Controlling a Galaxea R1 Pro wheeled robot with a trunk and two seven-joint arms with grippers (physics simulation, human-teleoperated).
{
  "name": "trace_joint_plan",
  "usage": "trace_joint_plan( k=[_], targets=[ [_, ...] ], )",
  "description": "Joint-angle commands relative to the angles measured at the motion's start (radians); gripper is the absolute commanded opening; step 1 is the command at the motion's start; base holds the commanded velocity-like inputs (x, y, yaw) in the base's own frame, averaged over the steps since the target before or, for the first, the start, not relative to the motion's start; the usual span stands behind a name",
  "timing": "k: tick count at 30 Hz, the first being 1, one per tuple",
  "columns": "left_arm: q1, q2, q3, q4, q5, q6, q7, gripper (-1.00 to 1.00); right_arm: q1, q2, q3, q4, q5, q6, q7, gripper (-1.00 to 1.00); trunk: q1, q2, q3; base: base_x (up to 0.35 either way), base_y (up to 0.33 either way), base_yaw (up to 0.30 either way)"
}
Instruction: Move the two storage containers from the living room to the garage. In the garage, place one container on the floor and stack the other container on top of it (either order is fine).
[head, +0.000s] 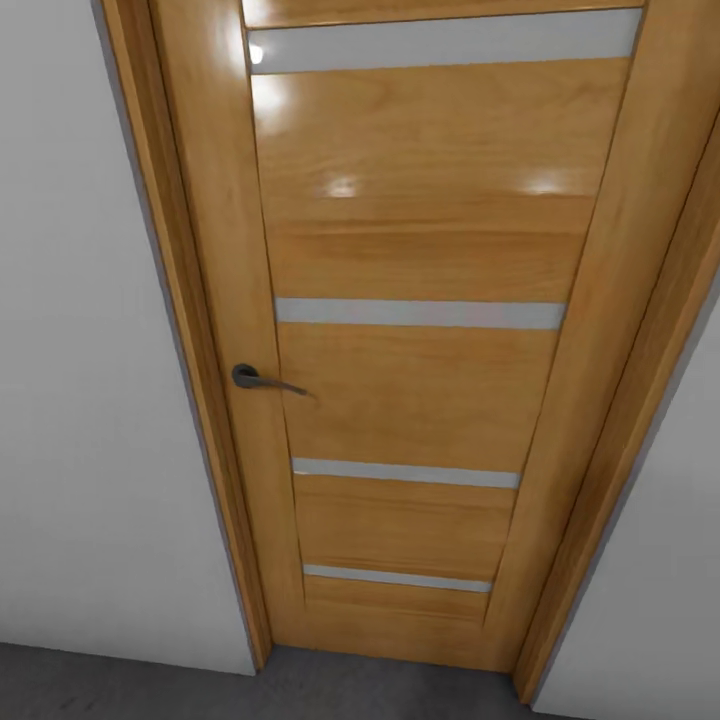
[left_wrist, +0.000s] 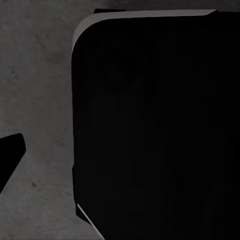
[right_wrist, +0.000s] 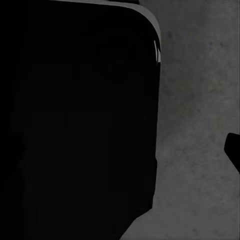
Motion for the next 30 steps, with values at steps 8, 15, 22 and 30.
trace_joint_plan(
  k=[8,15,22,30],
  targets=[
    [0.0,0.0,0.001,0.0,0.003,-0.002,0.0,1.0,0.0,0.0,0.001,0.0,0.008,-0.003,-0.001,1.0,0.001,0.0,-0.001,0.192,0.035,0.0],
    [0.0,0.001,0.0,0.0,0.003,-0.002,0.0,1.0,0.0,0.001,0.0,0.0,0.008,-0.003,-0.001,1.0,0.001,0.0,-0.001,0.012,0.002,0.0],
    [0.0,0.001,0.0,0.0,0.003,-0.002,0.0,1.0,0.0,0.004,-0.001,0.0,0.004,-0.002,-0.002,1.0,0.001,0.0,-0.001,0.001,0.0,-0.108],
    [0.0,0.001,0.0,0.0,0.003,-0.002,0.0,1.0,0.0,0.003,-0.001,0.0,0.003,-0.003,-0.002,1.0,0.001,0.0,-0.001,0.0,0.0,-0.211]
  ],
)
